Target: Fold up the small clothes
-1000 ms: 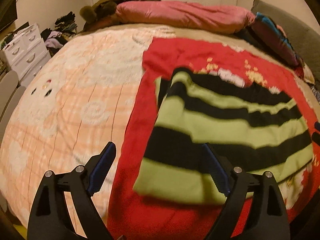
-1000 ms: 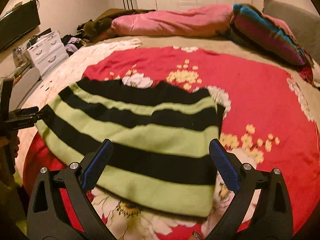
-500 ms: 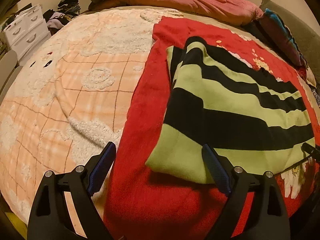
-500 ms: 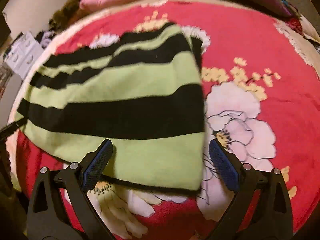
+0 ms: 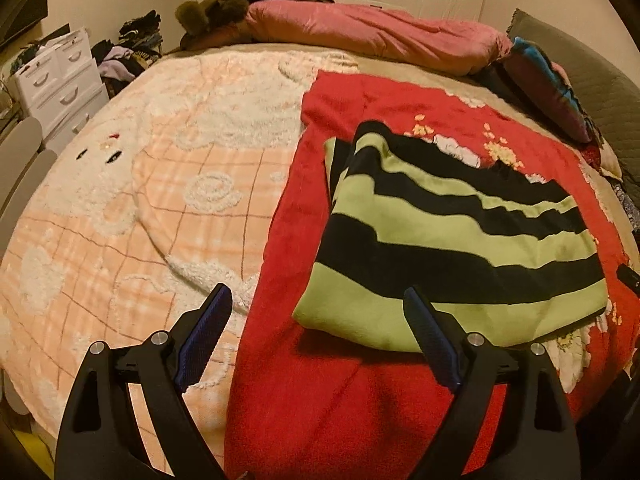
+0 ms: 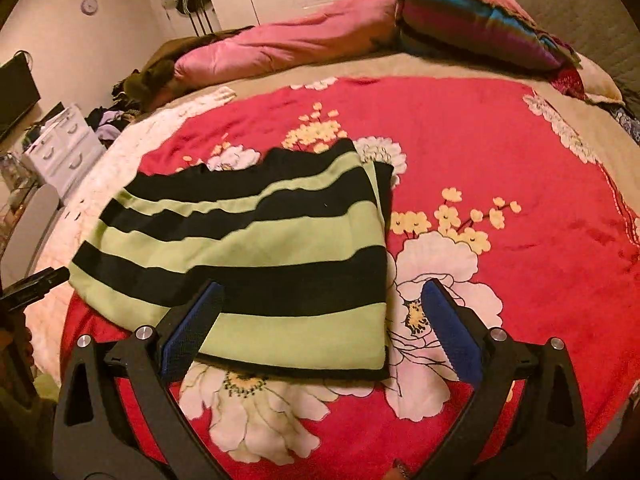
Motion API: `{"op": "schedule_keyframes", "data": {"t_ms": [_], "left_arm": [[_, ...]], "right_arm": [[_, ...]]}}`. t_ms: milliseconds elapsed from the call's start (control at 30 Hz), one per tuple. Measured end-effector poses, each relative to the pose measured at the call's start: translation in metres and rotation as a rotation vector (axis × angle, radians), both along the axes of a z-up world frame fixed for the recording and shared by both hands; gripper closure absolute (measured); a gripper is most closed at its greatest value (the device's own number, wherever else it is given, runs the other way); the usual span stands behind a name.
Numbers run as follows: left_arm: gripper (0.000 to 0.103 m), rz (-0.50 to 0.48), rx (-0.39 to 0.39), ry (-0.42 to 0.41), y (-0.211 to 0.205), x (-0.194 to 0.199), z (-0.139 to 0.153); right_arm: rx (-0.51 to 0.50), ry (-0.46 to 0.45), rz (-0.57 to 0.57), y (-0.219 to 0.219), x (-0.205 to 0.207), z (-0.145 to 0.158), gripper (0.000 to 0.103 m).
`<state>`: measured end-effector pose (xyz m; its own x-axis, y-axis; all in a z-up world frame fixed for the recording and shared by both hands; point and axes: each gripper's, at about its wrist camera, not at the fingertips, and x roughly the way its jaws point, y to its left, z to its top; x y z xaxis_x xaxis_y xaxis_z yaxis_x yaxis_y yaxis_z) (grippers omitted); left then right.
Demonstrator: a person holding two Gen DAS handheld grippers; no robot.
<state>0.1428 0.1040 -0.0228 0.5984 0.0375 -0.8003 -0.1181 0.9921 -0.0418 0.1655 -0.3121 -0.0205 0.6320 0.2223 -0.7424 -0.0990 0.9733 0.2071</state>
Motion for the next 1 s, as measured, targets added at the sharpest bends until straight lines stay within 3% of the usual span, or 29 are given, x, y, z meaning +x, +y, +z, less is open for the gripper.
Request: {"op": "schedule_keyframes", "data": {"t_ms": [500, 1000], "left_arm": [[0.006, 0.013, 0.007, -0.051, 0.007, -0.016, 0.022], [0.005, 0.056, 0.05, -0.054, 0.032, -0.014, 0.013]], "right_arm": [[-0.037, -0.057, 0.119, 0.055, -0.026, 0.024, 0.009], [-0.174, -0.098, 0.384, 0.176, -0.044, 0.018, 0.009]]}}
